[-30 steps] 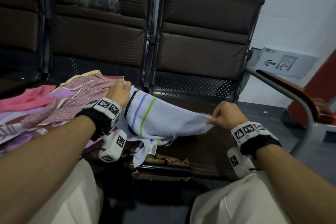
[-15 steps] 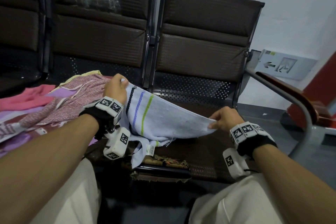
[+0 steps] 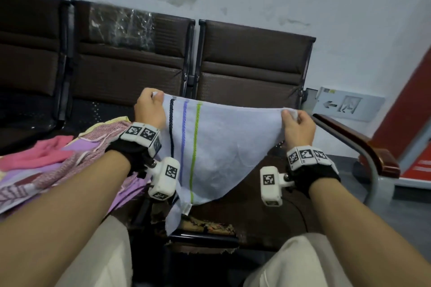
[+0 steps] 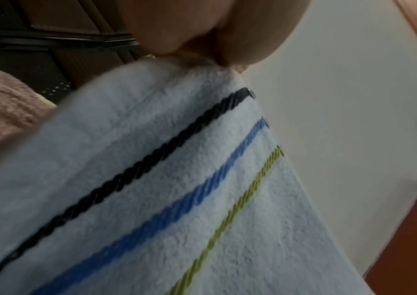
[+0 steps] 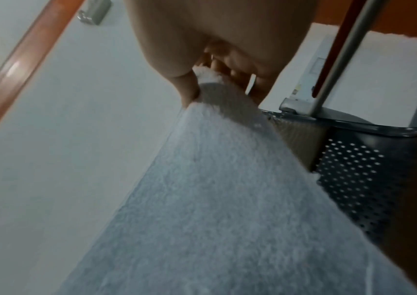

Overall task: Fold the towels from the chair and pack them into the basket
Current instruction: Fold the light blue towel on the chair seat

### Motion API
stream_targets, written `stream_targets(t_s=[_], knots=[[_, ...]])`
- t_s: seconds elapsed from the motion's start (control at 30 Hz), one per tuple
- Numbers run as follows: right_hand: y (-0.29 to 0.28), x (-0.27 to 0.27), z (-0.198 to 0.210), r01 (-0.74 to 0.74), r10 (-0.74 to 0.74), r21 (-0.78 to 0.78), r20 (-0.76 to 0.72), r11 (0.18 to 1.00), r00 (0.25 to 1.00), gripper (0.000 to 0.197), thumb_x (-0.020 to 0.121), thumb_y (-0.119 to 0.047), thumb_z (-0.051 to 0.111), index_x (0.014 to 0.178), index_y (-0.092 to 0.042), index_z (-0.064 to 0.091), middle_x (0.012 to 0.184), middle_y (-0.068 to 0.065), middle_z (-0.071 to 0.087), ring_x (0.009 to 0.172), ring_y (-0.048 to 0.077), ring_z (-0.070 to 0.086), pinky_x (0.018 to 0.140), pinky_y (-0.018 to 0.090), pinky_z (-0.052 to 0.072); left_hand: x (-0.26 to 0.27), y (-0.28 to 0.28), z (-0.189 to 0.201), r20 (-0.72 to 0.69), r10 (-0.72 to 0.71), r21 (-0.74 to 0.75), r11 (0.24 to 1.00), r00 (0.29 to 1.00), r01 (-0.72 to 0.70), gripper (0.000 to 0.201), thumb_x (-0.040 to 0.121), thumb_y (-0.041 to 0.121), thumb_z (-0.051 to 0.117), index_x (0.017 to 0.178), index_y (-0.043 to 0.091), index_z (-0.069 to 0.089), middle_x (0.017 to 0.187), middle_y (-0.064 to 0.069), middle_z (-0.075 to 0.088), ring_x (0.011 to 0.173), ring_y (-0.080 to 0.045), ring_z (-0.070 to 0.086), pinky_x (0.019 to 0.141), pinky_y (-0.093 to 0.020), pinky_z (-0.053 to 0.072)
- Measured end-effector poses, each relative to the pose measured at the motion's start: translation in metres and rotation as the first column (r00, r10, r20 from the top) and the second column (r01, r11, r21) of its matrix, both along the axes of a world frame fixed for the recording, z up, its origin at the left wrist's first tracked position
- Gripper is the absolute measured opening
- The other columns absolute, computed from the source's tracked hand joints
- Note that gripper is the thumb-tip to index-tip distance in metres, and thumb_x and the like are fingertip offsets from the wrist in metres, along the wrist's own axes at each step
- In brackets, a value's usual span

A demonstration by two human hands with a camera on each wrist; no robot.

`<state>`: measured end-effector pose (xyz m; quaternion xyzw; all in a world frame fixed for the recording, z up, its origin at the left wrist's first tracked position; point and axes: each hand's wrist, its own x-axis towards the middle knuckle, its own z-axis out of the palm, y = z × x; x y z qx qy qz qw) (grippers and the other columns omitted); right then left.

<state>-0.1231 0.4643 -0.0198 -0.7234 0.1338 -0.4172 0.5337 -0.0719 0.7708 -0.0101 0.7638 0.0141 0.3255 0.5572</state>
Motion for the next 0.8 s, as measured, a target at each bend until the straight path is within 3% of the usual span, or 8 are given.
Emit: stream_targets(t_s=[0.07, 0.2, 0.33, 0.4, 0.57, 0.63, 0.7, 0.8], knots=[[0.001, -0.004, 0.025, 0.045, -0.042, -0.041, 0.068, 0.998, 0.997, 0.02, 0.083, -0.024, 0.066, 0.07, -0.012, 0.059, 0.059, -0.005, 0.05, 0.052, 0.001, 0.038, 0.047, 0.007, 0.032, -0.001, 0.004, 0.025, 0.08, 0.001, -0.013, 1.0, 0.997, 0.0, 0.024, 0.096, 0.018, 0.046, 0.104, 0.001, 0.061, 0.106, -0.018, 0.064, 0.102, -0.031, 0.057, 0.083, -0.031, 0.04], [-0.003, -0.005, 0.049, 0.082, -0.078, -0.029, 0.132, 0.996, 0.988, 0.041, 0.081, -0.024, 0.067, 0.05, -0.017, 0.042, 0.043, -0.006, 0.032, 0.041, 0.003, 0.03, 0.04, 0.013, 0.026, 0.005, 0.012, 0.046, 0.136, -0.031, 0.015, 0.999, 0.99, 0.029, 0.025, 0.094, 0.022, 0.05, 0.102, 0.002, 0.064, 0.103, -0.017, 0.066, 0.099, -0.028, 0.059, 0.082, -0.03, 0.042], [-0.002, 0.008, 0.01, 0.086, -0.088, -0.015, -0.139, 0.996, 0.986, 0.039, 0.083, -0.03, 0.064, 0.054, -0.011, 0.045, 0.053, 0.001, 0.036, 0.051, 0.015, 0.03, 0.047, 0.03, 0.028, 0.015, 0.008, 0.004, -0.048, -0.051, 0.011, 0.999, 0.998, 0.051, 0.027, 0.094, 0.026, 0.053, 0.104, 0.004, 0.066, 0.106, -0.015, 0.067, 0.103, -0.027, 0.06, 0.086, -0.03, 0.043], [-0.001, 0.016, -0.02, 0.074, -0.055, 0.077, -0.234, 0.994, 0.971, 0.038, 0.083, -0.026, 0.062, 0.055, -0.011, 0.042, 0.055, 0.003, 0.034, 0.055, 0.019, 0.028, 0.05, 0.032, 0.026, 0.021, 0.001, -0.02, -0.134, -0.061, 0.006, 0.998, 0.989, 0.062, 0.028, 0.093, 0.029, 0.053, 0.1, 0.006, 0.067, 0.1, -0.012, 0.067, 0.098, -0.024, 0.06, 0.081, -0.029, 0.041], [0.01, 0.033, -0.056, 0.008, 0.073, 0.259, -0.301, 0.966, 0.951, 0.009, 0.08, -0.011, 0.063, 0.073, -0.016, 0.062, 0.075, 0.004, 0.059, 0.074, 0.02, 0.051, 0.071, 0.031, 0.045, 0.032, -0.021, -0.053, -0.264, -0.253, -0.163, 0.963, 0.931, 0.215, 0.036, 0.091, 0.034, 0.053, 0.079, 0.002, 0.064, 0.072, -0.004, 0.058, 0.075, -0.018, 0.052, 0.07, -0.032, 0.041], [0.018, 0.038, -0.056, -0.071, 0.158, 0.31, -0.264, 0.948, 0.952, 0.012, 0.08, -0.005, 0.061, 0.084, -0.016, 0.067, 0.084, 0.006, 0.064, 0.076, 0.019, 0.057, 0.07, 0.029, 0.048, 0.036, -0.032, -0.063, -0.308, -0.317, -0.181, 0.945, 0.897, 0.272, 0.04, 0.091, 0.036, 0.053, 0.075, -0.001, 0.061, 0.067, -0.005, 0.054, 0.071, -0.019, 0.048, 0.067, -0.031, 0.037], [0.03, 0.038, -0.052, -0.217, 0.32, 0.401, -0.21, 0.89, 0.924, 0.013, 0.081, -0.003, 0.061, 0.079, -0.011, 0.072, 0.075, 0.006, 0.067, 0.069, 0.017, 0.061, 0.064, 0.028, 0.051, 0.039, -0.041, -0.069, -0.326, -0.353, -0.187, 0.933, 0.877, 0.306, 0.044, 0.089, 0.037, 0.057, 0.083, -0.005, 0.064, 0.074, -0.009, 0.06, 0.071, -0.023, 0.053, 0.068, -0.034, 0.045], [0.05, 0.036, -0.045, -0.46, 0.589, 0.491, -0.142, 0.74, 0.796, 0.016, 0.085, -0.001, 0.055, 0.082, -0.003, 0.071, 0.07, 0.009, 0.065, 0.061, 0.017, 0.064, 0.055, 0.026, 0.054, 0.044, -0.049, -0.071, -0.325, -0.38, -0.214, 0.922, 0.866, 0.324, 0.032, 0.085, 0.037, 0.064, 0.088, 0.006, 0.071, 0.093, -0.01, 0.072, 0.093, -0.029, 0.067, 0.089, -0.047, 0.053]])
